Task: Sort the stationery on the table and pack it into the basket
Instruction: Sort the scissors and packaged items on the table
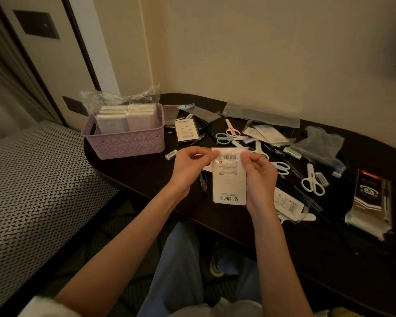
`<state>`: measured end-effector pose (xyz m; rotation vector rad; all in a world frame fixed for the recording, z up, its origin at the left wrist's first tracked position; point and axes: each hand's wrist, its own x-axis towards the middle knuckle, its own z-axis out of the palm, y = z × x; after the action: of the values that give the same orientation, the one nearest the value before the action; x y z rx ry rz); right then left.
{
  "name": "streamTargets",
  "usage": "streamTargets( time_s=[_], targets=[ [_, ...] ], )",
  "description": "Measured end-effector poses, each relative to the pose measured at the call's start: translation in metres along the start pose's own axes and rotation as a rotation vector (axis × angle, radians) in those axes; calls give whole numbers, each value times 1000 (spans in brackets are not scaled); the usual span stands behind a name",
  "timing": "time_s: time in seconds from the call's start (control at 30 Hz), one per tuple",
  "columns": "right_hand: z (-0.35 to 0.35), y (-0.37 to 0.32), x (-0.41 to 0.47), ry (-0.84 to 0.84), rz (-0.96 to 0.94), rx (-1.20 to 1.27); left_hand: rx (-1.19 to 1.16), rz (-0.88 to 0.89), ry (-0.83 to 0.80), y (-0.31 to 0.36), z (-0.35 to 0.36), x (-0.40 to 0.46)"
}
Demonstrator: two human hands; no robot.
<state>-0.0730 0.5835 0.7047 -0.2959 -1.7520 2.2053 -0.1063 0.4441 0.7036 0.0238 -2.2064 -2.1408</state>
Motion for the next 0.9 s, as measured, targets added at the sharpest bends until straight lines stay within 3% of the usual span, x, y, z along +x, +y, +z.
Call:
streamTargets(
  time_s=[0.17,0.5,0.73,0.9],
  targets=[
    [6,-2,5,-41,-27,-27,-148,-6,17,4,-6,3],
    [22,-2,13,-101,-31,-73,240,166,-20,17,-17,15],
    [44,-14,28,-153,30,-10,132,104,-90,41,-43,27],
    [67,-21,45,-253,-14,-83,33,49,-10,46,-62,39]
  ],
)
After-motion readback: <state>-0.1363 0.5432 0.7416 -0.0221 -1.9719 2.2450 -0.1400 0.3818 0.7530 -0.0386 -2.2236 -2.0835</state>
